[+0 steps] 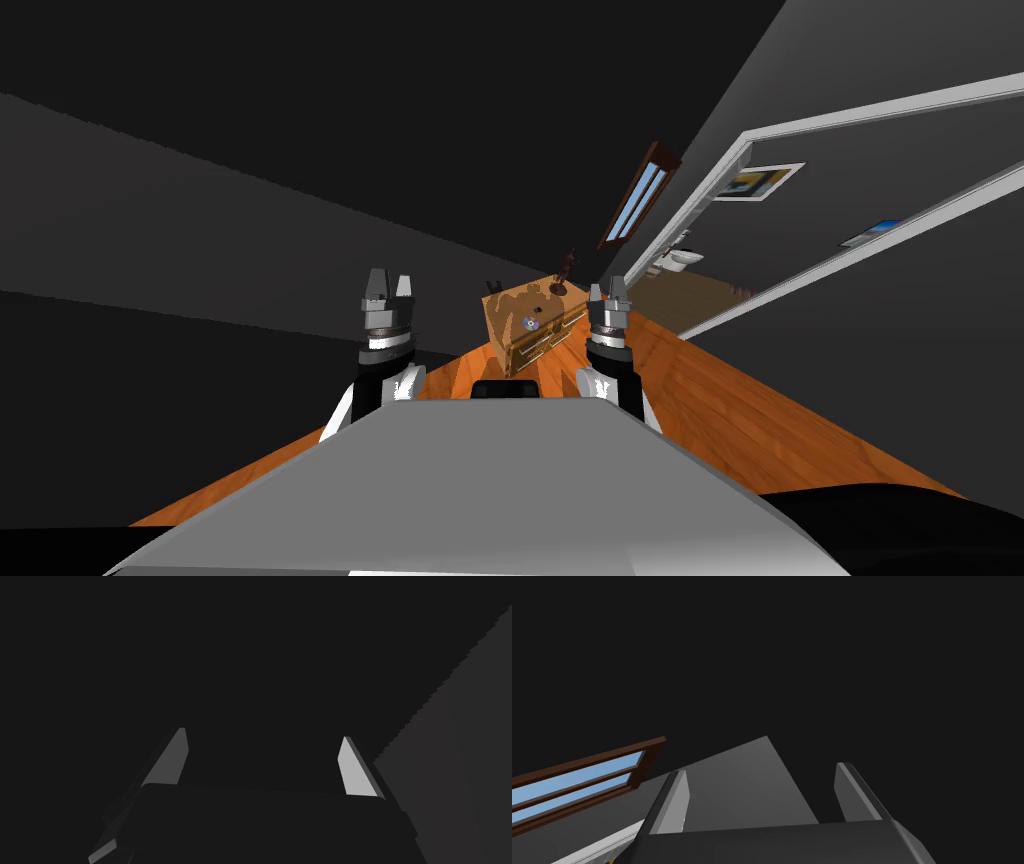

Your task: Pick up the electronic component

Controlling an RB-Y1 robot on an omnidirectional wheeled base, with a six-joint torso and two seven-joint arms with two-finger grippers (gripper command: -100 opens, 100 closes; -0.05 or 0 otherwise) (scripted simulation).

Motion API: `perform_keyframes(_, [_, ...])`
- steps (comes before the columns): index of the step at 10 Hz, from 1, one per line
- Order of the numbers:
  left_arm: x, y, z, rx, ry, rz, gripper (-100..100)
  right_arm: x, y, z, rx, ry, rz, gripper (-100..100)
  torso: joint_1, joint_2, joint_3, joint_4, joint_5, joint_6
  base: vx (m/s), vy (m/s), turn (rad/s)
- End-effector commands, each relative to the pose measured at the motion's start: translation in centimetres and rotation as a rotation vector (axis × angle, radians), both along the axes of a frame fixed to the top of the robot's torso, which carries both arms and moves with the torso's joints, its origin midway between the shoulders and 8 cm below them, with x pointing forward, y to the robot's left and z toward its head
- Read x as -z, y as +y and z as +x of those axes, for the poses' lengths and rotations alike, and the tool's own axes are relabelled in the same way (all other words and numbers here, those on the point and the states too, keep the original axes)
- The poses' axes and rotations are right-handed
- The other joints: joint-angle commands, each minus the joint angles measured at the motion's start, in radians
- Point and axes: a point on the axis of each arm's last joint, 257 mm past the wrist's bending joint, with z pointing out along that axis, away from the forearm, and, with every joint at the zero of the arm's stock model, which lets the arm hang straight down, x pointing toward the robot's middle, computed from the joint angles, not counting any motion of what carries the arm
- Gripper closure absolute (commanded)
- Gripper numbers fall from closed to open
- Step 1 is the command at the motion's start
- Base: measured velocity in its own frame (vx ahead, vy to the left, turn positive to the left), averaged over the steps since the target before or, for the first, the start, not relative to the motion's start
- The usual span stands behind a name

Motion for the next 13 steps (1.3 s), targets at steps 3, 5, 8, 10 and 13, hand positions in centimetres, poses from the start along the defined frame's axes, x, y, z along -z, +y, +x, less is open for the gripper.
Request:
perform_keyframes(3, [0.0,0.0,0.0,0.000,0.000,0.000,0,2.1,0.1,0.9,-0.022,0.054,-0.067,-100,0.006,0.007,0.004,0.001,0.001,0.000,-0.104,0.084,0.028])
perform_keyframes(5, [0.0,0.0,0.0,0.000,0.000,0.000,0,4.0,0.0,1.6,-0.035,0.098,-0.113,-100,0.007,0.008,0.005,0.002,0.002,0.000,-0.124,0.115,0.046])
perform_keyframes(8, [0.0,0.0,0.0,0.000,0.000,0.000,0,7.8,-0.5,2.7,-0.052,0.189,-0.199,-100,0.012,0.008,0.005,0.002,0.003,0.000,-0.124,0.177,0.057])
perform_keyframes(10, [0.0,0.0,0.0,0.000,0.000,0.000,0,9.4,-0.7,3.1,-0.059,0.227,-0.237,-100,0.009,0.010,0.006,0.002,0.002,0.000,-0.131,0.129,0.050])
perform_keyframes(13, [0.0,0.0,0.0,0.000,0.000,0.000,0,12.8,-1.6,3.8,-0.069,0.309,-0.316,-100,0.008,0.005,0.003,0.001,0.002,0.000,-0.065,0.121,0.058])
